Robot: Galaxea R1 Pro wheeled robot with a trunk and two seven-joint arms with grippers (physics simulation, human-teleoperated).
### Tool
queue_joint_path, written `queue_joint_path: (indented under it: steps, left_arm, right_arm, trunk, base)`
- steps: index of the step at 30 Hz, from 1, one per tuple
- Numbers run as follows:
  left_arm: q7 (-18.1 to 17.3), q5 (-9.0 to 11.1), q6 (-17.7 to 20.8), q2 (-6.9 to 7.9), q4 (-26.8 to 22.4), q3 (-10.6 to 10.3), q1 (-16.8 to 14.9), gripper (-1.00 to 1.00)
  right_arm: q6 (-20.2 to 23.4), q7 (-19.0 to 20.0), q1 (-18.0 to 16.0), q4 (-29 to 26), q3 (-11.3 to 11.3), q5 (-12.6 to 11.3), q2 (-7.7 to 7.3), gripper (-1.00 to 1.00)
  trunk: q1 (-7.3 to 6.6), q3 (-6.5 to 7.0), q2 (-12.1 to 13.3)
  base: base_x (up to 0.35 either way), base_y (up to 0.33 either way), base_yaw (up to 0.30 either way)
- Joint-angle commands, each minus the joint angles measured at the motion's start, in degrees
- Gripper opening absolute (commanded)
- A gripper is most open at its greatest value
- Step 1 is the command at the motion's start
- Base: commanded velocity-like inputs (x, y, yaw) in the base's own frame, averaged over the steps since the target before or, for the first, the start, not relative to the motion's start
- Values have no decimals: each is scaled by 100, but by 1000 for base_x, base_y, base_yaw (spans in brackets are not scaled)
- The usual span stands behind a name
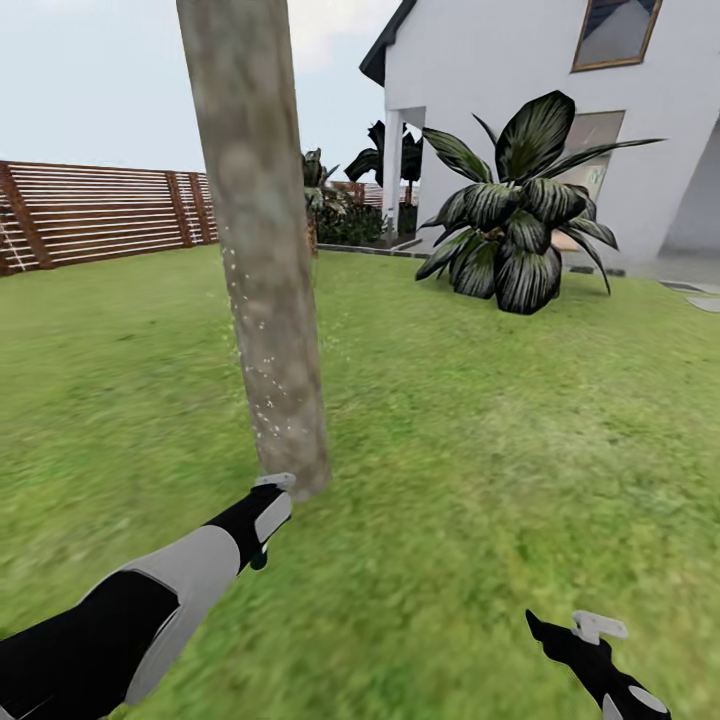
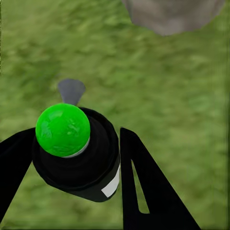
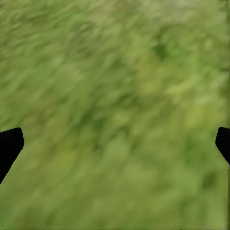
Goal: In the garden, pick up the pesticide atomizer on the floor and spray pesticide onto both trees until each tree trunk is fully covered.
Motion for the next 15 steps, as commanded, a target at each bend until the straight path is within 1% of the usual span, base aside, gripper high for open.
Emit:
queue_joint_path:
  steps: [1,13,15]
  left_arm:
    - [1,-5,1,-2,0,-4,0,-100]
    - [1,-5,1,1,0,-4,0,-100]
    - [-2,-5,1,-2,0,-4,0,-100]
  right_arm:
    - [0,-3,0,-1,2,0,0,100]
    - [0,-5,0,-10,3,0,0,100]
    - [0,-3,0,-6,3,0,0,100]
  trunk:
    - [0,0,0]
    - [0,0,0]
    - [0,0,0]
  base:
    - [3,-328,276]
    - [0,-328,285]
    - [0,-328,169]
